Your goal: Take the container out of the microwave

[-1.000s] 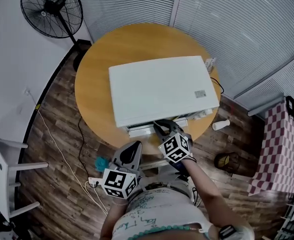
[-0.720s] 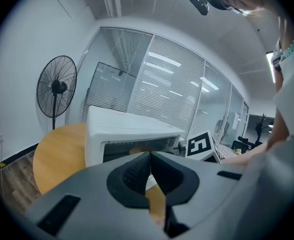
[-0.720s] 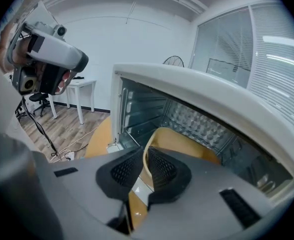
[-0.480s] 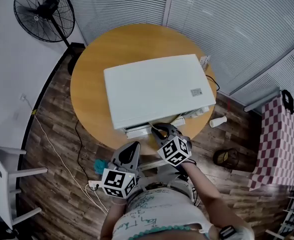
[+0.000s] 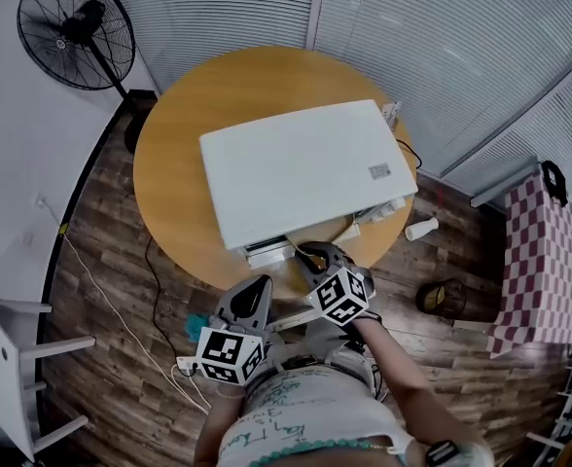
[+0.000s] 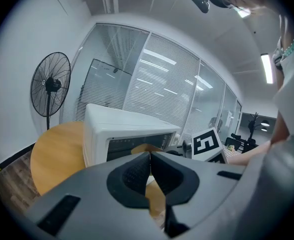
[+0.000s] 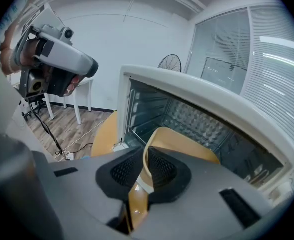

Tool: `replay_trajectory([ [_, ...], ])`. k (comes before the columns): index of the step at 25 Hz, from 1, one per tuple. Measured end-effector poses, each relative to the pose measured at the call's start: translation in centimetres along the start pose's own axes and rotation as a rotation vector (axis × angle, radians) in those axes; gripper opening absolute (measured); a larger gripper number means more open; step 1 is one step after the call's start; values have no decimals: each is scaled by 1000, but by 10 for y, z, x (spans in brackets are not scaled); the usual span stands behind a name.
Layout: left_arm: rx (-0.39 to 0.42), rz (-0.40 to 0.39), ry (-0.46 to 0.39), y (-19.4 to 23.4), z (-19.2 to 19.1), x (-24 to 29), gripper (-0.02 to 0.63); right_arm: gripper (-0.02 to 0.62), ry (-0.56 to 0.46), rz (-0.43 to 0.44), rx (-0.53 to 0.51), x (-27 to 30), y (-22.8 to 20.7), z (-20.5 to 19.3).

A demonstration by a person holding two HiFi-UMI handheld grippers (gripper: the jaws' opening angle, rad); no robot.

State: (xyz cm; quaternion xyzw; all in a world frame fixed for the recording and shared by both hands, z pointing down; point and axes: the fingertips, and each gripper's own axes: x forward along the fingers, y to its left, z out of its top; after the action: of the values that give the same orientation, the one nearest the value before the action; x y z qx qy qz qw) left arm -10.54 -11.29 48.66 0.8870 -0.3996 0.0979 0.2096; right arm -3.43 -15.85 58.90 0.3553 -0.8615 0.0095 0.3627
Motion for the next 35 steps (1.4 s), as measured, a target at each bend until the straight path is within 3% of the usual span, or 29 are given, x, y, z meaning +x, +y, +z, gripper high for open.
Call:
replay_trajectory([
  [25, 59, -146, 57, 18, -17, -38, 15, 23, 47, -117, 64, -12, 38, 12],
  [35, 86, -174, 70, 14, -23, -44, 15, 23, 57, -124, 98, -28, 49, 6],
])
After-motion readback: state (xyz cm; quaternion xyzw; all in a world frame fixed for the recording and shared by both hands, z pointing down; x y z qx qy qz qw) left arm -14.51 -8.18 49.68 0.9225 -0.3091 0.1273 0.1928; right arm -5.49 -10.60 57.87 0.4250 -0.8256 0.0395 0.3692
